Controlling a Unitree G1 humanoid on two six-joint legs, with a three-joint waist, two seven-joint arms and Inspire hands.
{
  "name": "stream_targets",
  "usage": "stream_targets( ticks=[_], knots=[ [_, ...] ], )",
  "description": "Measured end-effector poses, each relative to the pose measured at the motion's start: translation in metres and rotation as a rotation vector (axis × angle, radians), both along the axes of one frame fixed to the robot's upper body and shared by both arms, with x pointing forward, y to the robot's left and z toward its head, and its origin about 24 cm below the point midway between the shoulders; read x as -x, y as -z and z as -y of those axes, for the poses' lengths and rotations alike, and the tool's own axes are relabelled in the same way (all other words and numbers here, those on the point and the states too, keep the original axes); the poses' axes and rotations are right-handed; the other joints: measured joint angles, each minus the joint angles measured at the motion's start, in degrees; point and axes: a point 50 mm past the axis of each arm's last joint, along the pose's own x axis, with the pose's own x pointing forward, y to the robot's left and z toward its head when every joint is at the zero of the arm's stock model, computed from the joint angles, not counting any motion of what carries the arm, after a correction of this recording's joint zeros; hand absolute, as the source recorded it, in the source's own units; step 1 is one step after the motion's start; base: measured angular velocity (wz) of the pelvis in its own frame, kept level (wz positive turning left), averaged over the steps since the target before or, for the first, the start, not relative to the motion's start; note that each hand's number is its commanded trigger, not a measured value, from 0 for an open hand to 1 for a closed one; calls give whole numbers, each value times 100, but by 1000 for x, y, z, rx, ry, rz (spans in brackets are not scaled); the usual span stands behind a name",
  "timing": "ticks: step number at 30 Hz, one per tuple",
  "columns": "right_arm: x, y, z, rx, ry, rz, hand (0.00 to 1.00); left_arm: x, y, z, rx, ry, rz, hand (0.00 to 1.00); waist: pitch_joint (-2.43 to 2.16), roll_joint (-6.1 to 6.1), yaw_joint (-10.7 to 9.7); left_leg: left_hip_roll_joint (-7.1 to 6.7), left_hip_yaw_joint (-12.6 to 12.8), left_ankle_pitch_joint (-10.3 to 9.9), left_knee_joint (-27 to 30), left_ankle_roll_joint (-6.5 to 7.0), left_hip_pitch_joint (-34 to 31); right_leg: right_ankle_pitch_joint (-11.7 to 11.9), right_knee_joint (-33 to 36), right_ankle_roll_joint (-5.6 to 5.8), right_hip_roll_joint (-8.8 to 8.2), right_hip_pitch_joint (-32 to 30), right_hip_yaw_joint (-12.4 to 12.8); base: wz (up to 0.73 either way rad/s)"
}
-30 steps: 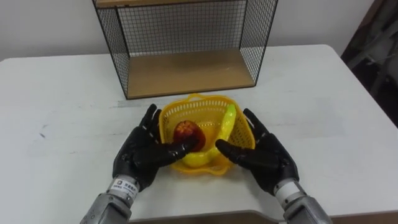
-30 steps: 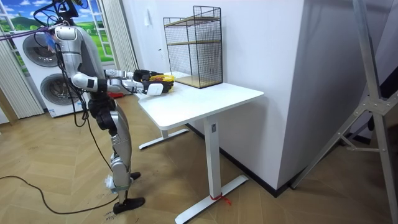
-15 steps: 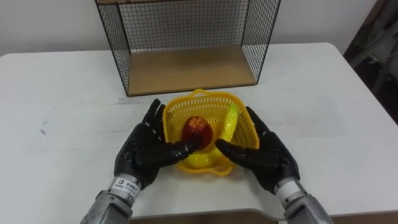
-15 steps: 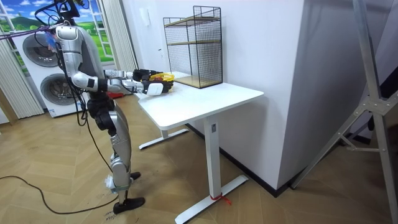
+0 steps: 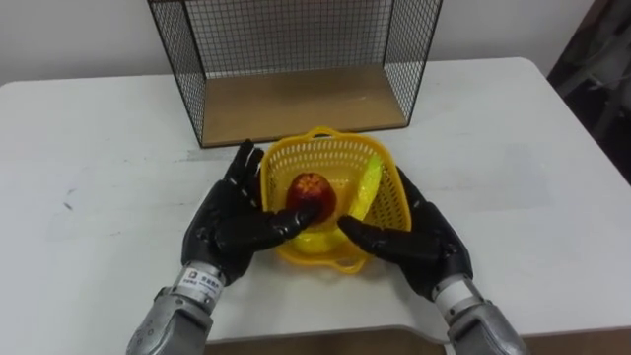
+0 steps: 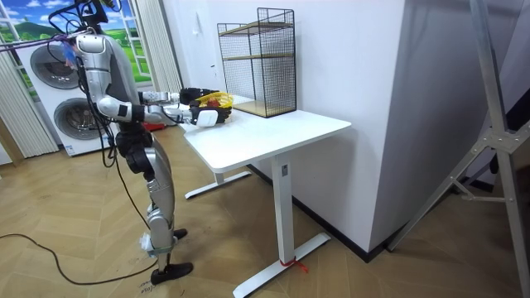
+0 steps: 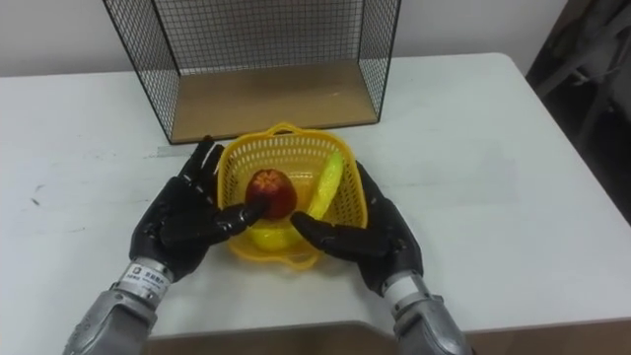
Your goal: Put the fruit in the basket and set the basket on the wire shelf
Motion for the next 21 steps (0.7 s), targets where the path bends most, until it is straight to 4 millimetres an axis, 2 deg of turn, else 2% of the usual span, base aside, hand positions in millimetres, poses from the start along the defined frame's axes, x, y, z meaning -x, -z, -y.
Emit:
stream_targets(
  ticks=[2, 9, 14, 21],
  knots=[
    [0, 0, -1, 0, -3, 1, 0, -1, -1, 0, 0, -4, 7, 0, -18, -35, 0, 0, 4, 0, -19, 0, 30, 0, 0, 0, 0, 20, 6, 0],
    [-1, -3, -2, 0, -6, 16, 0, -2, -3, 0, 4, -6, 15, 0, -18, -46, 8, 0, 14, 0, -26, 0, 99, 0, -3, 0, 1, 88, 12, 0],
    [-6, -13, -4, -3, -13, 61, 0, -4, -17, -2, 13, -18, 84, 0, -19, -43, 3, 0, 14, 0, -28, 0, 107, 1, -2, -1, 3, 98, 14, 0],
    [-10, -18, -5, -4, -17, 86, 0, -4, -18, -2, 14, -27, 95, 0, -21, -35, 4, 0, 12, 0, -30, 0, 106, 1, -5, -1, 3, 96, 13, 0]
  ],
)
